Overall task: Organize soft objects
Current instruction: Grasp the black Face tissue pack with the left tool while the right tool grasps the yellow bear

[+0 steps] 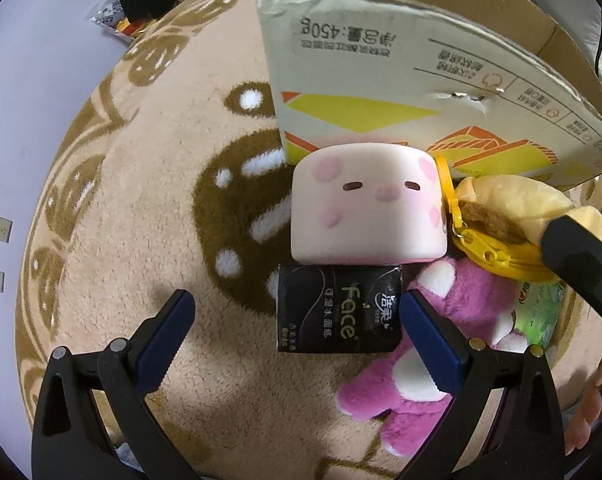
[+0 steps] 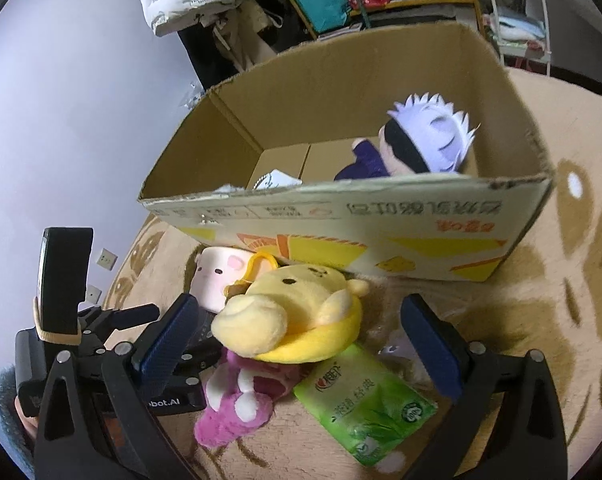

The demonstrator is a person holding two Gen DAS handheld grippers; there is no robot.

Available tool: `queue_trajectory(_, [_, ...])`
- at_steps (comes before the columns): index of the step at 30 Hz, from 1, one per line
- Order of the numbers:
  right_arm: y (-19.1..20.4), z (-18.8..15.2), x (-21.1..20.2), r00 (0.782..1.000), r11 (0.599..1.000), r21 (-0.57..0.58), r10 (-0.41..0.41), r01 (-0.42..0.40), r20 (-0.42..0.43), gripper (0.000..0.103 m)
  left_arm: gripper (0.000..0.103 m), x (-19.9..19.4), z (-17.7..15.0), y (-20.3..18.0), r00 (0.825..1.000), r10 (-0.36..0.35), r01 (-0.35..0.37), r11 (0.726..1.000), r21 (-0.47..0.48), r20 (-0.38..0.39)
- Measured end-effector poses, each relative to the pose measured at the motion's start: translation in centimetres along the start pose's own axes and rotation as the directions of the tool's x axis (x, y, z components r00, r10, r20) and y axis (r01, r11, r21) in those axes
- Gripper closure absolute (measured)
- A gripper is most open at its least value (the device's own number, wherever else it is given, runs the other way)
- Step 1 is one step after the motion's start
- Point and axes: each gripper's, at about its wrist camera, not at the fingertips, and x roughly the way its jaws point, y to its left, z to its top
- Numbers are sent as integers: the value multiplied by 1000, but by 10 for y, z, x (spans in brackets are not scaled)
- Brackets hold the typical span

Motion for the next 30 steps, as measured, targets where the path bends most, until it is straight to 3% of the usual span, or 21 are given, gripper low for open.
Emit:
queue_trajectory(2, [-1, 0, 6, 1000, 1000, 10, 6, -5, -19, 16, 2, 2, 2, -1, 1000, 1, -1, 1000, 2, -3])
queue_trajectory(7, [0, -1, 11, 999, 1000, 6, 27, -27, -42, 27, 2, 6, 5, -5, 1000, 4, -4, 1000, 3, -11])
queue_trajectory(24, [-7, -2, 10, 999, 1000, 5, 26, -26, -41, 29, 2, 20, 11, -4, 1000, 21, -22, 1000, -23, -18])
queue_trajectory(26, [-6, -1, 10, 999, 1000, -2, 22, -22, -40, 29, 5, 22, 11, -1, 999, 7, -9, 999, -40, -34])
queue_trajectory(30, [0, -2, 10, 999, 1000, -23, 9, -10, -37, 30, 22, 28, 10, 5, 998, -9, 5, 998, -63, -62])
